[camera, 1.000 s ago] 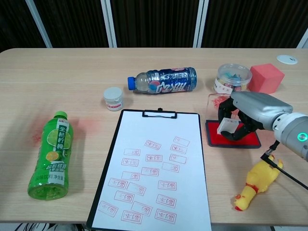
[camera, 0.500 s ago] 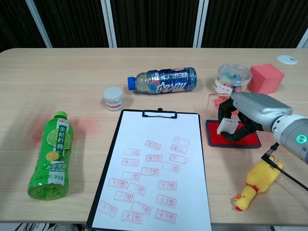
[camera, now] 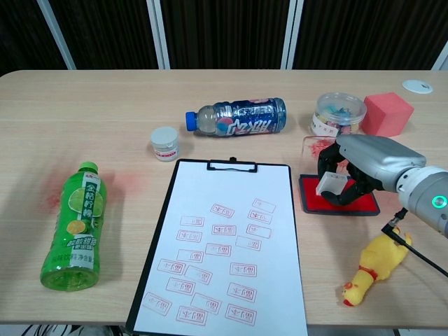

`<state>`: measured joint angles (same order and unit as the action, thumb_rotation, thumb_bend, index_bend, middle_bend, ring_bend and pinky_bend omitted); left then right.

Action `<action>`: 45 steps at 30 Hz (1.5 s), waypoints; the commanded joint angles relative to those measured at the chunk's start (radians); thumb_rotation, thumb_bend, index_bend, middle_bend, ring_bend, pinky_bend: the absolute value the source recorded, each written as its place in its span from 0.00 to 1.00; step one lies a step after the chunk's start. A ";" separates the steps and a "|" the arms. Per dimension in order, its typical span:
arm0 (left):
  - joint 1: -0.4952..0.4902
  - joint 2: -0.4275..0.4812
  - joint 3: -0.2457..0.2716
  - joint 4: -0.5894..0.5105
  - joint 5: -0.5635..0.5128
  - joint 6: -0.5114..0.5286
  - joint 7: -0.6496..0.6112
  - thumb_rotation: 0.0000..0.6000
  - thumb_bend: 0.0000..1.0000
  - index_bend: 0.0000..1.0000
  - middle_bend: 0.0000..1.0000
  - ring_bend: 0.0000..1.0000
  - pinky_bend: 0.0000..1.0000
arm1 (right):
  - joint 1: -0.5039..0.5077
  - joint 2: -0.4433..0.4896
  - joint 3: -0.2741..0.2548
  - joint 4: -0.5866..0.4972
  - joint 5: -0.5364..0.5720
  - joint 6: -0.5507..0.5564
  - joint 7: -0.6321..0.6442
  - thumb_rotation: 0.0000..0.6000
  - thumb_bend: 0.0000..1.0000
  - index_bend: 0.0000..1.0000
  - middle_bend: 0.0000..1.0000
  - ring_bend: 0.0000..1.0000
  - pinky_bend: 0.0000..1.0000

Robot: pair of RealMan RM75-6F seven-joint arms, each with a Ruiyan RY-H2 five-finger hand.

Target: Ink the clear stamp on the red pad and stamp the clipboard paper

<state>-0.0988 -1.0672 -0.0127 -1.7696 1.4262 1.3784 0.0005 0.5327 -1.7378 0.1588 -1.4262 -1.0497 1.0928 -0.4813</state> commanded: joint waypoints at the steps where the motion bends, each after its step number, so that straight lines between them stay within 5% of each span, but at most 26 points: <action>1: 0.000 0.000 0.000 0.000 0.000 0.000 0.000 1.00 0.01 0.00 0.00 0.00 0.00 | 0.000 0.000 0.001 -0.003 -0.001 0.002 0.002 1.00 0.67 0.96 0.83 0.87 0.88; 45: -0.002 0.001 0.001 -0.002 -0.001 -0.002 -0.002 1.00 0.01 0.00 0.00 0.00 0.00 | 0.007 -0.004 0.000 0.000 0.037 0.012 -0.024 1.00 0.65 0.96 0.84 0.88 0.88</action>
<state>-0.1008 -1.0660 -0.0112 -1.7717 1.4252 1.3762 -0.0012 0.5394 -1.7417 0.1590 -1.4261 -1.0133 1.1045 -0.5056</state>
